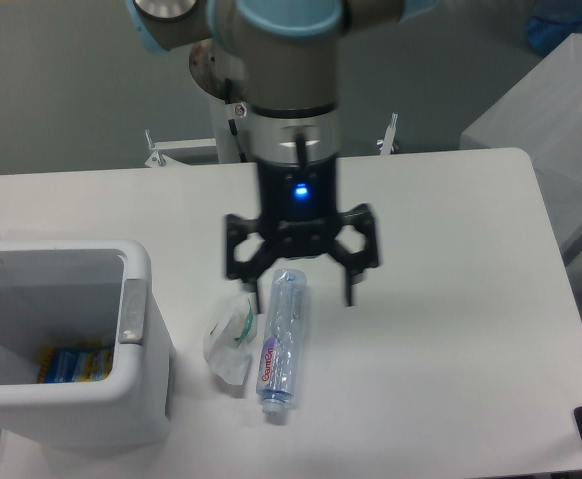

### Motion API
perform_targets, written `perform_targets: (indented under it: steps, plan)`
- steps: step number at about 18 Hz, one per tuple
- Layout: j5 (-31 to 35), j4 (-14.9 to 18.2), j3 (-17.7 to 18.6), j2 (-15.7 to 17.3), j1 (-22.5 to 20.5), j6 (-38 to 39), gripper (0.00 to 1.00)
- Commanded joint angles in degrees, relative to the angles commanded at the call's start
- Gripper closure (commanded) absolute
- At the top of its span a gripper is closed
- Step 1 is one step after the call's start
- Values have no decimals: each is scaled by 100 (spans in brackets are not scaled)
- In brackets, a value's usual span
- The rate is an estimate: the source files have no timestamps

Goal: Open the trash can
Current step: 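Lift the gripper up and away from the opened trash can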

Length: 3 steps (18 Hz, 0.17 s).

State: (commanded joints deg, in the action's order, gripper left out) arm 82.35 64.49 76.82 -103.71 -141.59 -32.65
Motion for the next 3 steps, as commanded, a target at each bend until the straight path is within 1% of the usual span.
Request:
perform_targets:
  steps: [2,3]
  plan:
    - [210,195,9,44,-123,-766,0]
    - [246,230,9,44,-150,-917,0]
